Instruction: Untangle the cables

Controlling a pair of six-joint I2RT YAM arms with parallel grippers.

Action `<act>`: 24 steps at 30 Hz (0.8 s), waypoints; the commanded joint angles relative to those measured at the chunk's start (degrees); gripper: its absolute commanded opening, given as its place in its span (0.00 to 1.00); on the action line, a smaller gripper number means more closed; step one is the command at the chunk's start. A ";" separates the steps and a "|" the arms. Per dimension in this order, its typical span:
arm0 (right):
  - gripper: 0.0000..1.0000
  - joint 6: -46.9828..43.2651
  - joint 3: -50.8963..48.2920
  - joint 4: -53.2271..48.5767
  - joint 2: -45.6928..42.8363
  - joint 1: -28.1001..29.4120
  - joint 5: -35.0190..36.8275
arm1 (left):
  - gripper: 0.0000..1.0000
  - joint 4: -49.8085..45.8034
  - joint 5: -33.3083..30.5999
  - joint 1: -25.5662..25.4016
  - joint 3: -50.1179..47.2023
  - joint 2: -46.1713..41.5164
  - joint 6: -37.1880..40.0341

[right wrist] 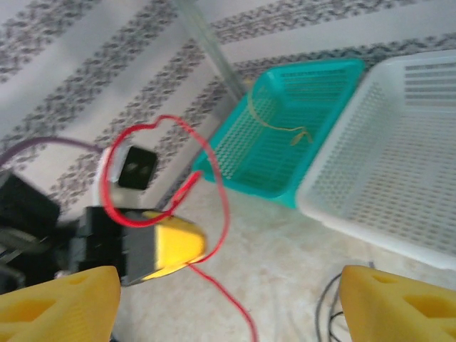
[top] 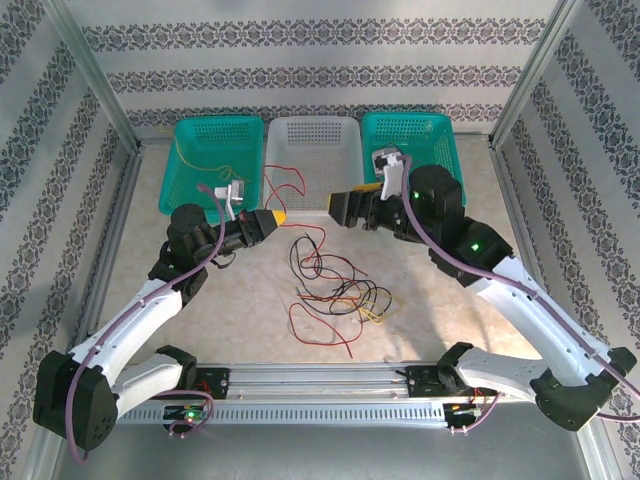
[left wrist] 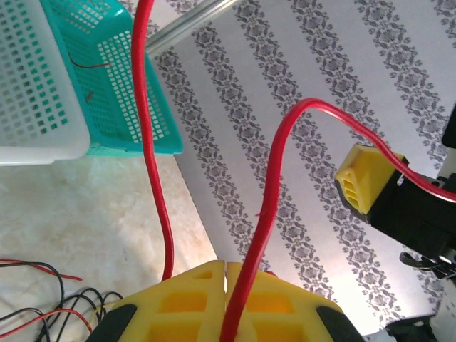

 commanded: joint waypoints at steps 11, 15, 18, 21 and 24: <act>0.63 -4.37 8.94 1.29 8.19 9.91 6.06 | 0.00 0.61 3.44 0.45 1.66 -1.03 0.90; 0.47 -3.95 8.93 2.51 8.49 10.44 9.21 | 0.00 -0.01 3.92 0.38 1.60 -1.32 1.45; 0.26 -3.76 9.18 2.23 8.85 10.40 10.77 | 0.00 -0.76 4.05 0.40 1.72 -1.58 2.20; 0.06 -3.69 10.05 1.55 9.44 10.42 11.21 | 0.00 -1.89 4.30 0.43 1.91 -1.77 3.19; 0.00 -4.00 11.26 0.15 9.94 10.40 11.94 | 0.00 -3.05 4.40 0.43 2.17 -1.72 4.25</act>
